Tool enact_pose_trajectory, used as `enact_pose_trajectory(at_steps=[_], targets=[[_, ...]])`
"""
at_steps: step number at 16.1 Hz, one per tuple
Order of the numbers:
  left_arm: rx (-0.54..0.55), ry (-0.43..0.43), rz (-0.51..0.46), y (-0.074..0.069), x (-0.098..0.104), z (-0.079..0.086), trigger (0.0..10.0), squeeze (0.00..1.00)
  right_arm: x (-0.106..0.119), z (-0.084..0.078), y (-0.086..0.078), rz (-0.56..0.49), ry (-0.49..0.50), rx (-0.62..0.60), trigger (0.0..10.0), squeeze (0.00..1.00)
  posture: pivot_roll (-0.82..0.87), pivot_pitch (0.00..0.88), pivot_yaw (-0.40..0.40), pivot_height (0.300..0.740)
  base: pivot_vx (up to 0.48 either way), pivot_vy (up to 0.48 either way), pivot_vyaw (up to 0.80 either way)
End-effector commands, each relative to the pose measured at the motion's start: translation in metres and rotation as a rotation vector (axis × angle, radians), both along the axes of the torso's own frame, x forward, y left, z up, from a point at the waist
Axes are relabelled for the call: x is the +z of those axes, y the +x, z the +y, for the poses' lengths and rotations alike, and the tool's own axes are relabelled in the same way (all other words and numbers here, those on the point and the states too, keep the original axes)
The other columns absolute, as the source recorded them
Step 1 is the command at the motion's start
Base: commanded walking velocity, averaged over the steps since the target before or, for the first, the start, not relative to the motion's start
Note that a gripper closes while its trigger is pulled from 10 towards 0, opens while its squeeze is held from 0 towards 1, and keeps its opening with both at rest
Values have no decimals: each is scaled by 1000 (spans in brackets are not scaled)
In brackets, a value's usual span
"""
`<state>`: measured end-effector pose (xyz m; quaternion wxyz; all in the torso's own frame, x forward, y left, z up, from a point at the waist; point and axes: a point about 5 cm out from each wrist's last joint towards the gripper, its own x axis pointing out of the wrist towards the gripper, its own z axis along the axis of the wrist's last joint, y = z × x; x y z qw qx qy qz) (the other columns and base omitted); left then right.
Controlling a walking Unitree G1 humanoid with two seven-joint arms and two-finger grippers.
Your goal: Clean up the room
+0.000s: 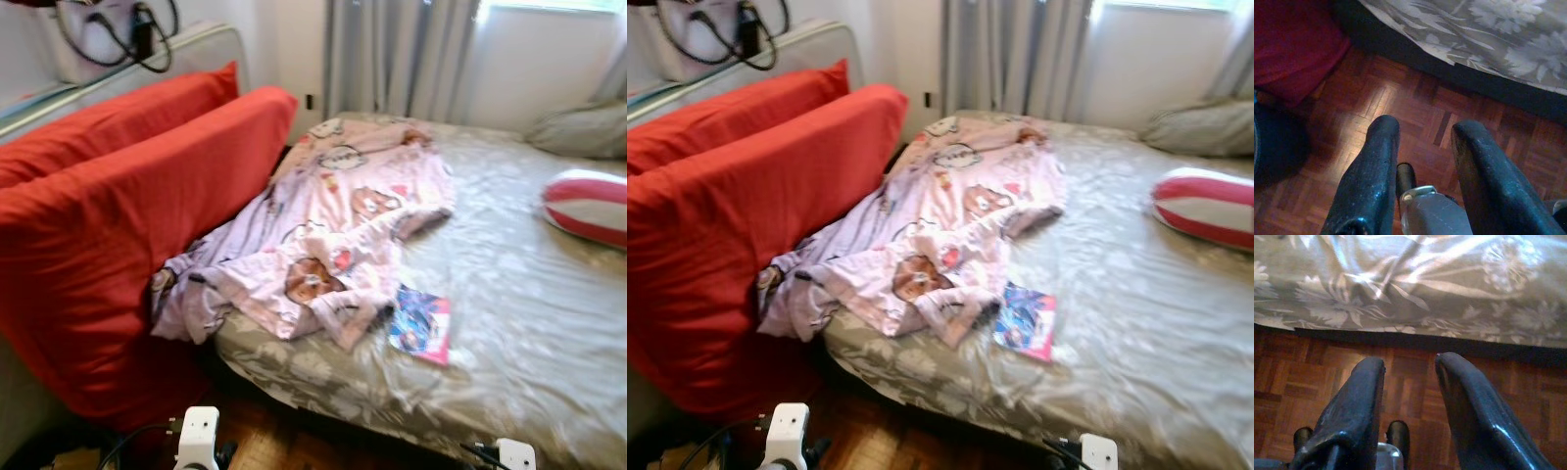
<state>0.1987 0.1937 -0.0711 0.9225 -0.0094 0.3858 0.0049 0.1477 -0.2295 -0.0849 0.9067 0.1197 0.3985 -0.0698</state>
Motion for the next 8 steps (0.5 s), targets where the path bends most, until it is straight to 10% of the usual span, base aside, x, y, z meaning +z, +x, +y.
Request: enact_pose_trajectory(at_steps=[1, 8], targets=[[0, 5, 23, -3, -2, 2, 10000, 0, 1, 0, 2, -12, 2, -2, 10000, 0, 24, 6, -14, 740, 255, 0, 0], [-4, 2, 25, -3, -2, 1, 10000, 0, 1, -1, 2, -9, -3, 13, 10000, 0, 23, 9, -18, 740, 273, 0, -205]])
